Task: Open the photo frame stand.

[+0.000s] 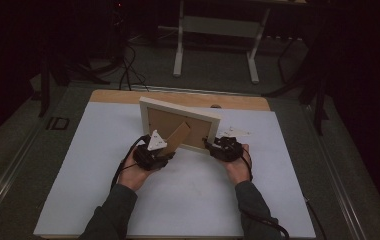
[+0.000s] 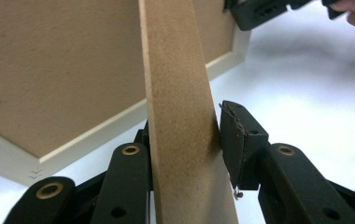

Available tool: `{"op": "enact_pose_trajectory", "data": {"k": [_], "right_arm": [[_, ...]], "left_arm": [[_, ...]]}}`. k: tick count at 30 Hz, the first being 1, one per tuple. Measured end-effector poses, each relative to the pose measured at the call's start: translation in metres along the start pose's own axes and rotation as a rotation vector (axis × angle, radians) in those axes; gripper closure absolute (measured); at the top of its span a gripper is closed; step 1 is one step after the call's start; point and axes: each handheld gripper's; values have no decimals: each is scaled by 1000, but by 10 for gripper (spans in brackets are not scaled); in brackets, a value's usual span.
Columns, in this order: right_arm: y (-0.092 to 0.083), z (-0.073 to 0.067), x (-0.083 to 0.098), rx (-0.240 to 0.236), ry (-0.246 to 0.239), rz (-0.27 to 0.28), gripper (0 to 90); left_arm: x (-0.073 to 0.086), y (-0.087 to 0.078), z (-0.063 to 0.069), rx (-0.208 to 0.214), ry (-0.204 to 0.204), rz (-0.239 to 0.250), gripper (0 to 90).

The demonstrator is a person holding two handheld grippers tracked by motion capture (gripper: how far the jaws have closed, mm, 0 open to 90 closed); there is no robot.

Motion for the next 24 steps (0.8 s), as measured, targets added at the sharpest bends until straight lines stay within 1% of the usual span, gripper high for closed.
{"op": "enact_pose_trajectory", "data": {"k": [1,3,5,7,9,11,14,16,24], "right_arm": [[-1,0,1,-7,0,2,587],[-3,0,2,-21,2,7,581],[-5,1,3,-35,17,19,573],[-7,1,4,-48,15,26,569],[-8,1,5,-56,10,27,565],[-9,0,5,-59,2,29,562],[-10,-1,7,-65,2,30,557],[-10,-2,7,-60,3,31,557],[-12,-4,11,-54,15,39,563]], "left_arm": [[0,-1,2,4,12,1,651],[-1,-4,3,12,15,3,636],[-2,-7,2,24,0,20,625],[-2,-10,-1,47,-25,32,626],[-2,-13,-4,56,-43,38,653],[-2,-15,-6,66,-51,40,696],[-2,-16,-5,54,-44,36,759],[-2,-16,-4,52,-38,32,765],[1,-17,-4,59,-45,26,780]]}}
Point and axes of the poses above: each handheld gripper's, and its own axes: y roughly forward along the jaws, x roughly out of its underside, z roughly to its right, and after that the axes turned 6 degrees about -y, right-handed
